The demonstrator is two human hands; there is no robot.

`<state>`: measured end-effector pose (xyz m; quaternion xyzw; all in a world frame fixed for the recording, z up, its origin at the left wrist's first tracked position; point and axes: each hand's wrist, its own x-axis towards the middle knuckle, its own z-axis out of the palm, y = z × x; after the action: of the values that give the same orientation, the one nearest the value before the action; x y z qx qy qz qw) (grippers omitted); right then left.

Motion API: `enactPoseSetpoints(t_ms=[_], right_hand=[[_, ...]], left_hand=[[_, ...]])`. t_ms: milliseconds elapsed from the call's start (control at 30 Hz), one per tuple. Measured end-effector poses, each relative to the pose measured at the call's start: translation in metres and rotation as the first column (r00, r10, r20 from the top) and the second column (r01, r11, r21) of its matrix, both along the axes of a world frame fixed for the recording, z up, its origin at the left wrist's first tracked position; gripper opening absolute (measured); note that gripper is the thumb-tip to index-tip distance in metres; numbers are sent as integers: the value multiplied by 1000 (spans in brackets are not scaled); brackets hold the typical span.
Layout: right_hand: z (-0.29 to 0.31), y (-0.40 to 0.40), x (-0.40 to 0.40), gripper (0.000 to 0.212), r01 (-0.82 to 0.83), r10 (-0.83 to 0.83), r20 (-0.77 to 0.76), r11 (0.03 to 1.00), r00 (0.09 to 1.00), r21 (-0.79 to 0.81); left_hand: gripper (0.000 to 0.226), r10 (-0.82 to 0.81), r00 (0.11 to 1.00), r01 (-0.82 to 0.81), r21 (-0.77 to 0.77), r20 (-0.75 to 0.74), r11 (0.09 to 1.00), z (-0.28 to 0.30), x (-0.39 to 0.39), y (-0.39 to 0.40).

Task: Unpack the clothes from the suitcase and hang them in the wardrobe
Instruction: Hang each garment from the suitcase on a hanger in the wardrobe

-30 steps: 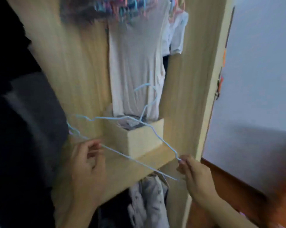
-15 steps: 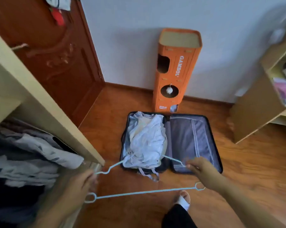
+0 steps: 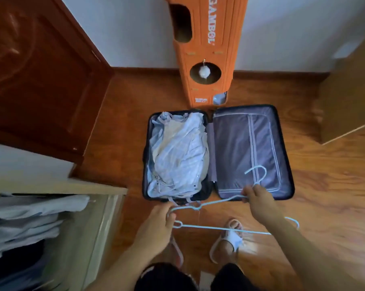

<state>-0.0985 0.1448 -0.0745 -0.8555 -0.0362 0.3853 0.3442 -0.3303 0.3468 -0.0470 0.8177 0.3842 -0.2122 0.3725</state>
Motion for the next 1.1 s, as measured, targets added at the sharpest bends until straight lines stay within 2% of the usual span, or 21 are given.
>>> enactPoseSetpoints(t_ms=[100, 167, 233, 300, 367, 433, 533, 633, 667, 733, 767, 833, 900, 967, 1100], right_hand=[[-74, -4, 17, 32, 128, -126, 19, 988, 992, -87], [-132, -4, 22, 31, 182, -182, 14, 974, 983, -136], [-196, 2, 21, 30, 223, -217, 54, 958, 975, -181], [-260, 12, 16, 33, 337, -329, 72, 920, 942, -200], [-320, 25, 12, 34, 402, -396, 71, 892, 916, -206], [-370, 37, 9, 34, 468, -466, 61, 861, 883, -200], [-425, 54, 8, 34, 503, -497, 81, 848, 864, -168], [-459, 61, 6, 32, 514, -503, 106, 842, 858, -165], [-465, 60, 4, 33, 516, -504, 108, 842, 857, -157], [-466, 58, -3, 35, 508, -493, 121, 844, 861, -173], [-459, 57, -6, 36, 497, -479, 134, 846, 867, -192], [-434, 55, -11, 36, 492, -469, 152, 845, 870, -208], [-398, 54, -14, 35, 473, -445, 166, 849, 880, -234], [-354, 58, -13, 32, 439, -408, 171, 869, 897, -228], [-245, 75, 6, 20, 419, -394, 182, 900, 901, -123]], left_hand=[[28, 37, 966, -55, -64, -256, 996, -96, 15, 25], [18, -43, 917, -14, -141, -396, 990, -171, 26, 42], [12, -115, 881, 26, -195, -459, 981, -252, 37, 60], [19, -116, 875, 20, -205, -470, 979, -334, 51, 80], [18, -36, 887, -41, -156, -460, 987, -410, 62, 97], [37, 25, 885, -61, -63, -465, 996, -475, 68, 109], [53, -29, 880, 102, 129, -473, 986, -539, 64, 120], [68, -126, 838, 310, 272, -531, 911, -580, 49, 128], [60, -158, 841, 354, 305, -517, 884, -586, 44, 131], [28, -220, 888, 377, 364, -405, 852, -587, 37, 141], [17, -206, 922, 327, 374, -327, 868, -578, 36, 148], [10, -36, 981, 99, 332, -191, 938, -546, 36, 164], [18, 179, 979, -148, 264, -97, 953, -497, 41, 177], [21, 316, 948, -315, 165, 19, 935, -431, 52, 187], [10, 407, 857, -433, 13, 315, 901, -261, 99, 215]])
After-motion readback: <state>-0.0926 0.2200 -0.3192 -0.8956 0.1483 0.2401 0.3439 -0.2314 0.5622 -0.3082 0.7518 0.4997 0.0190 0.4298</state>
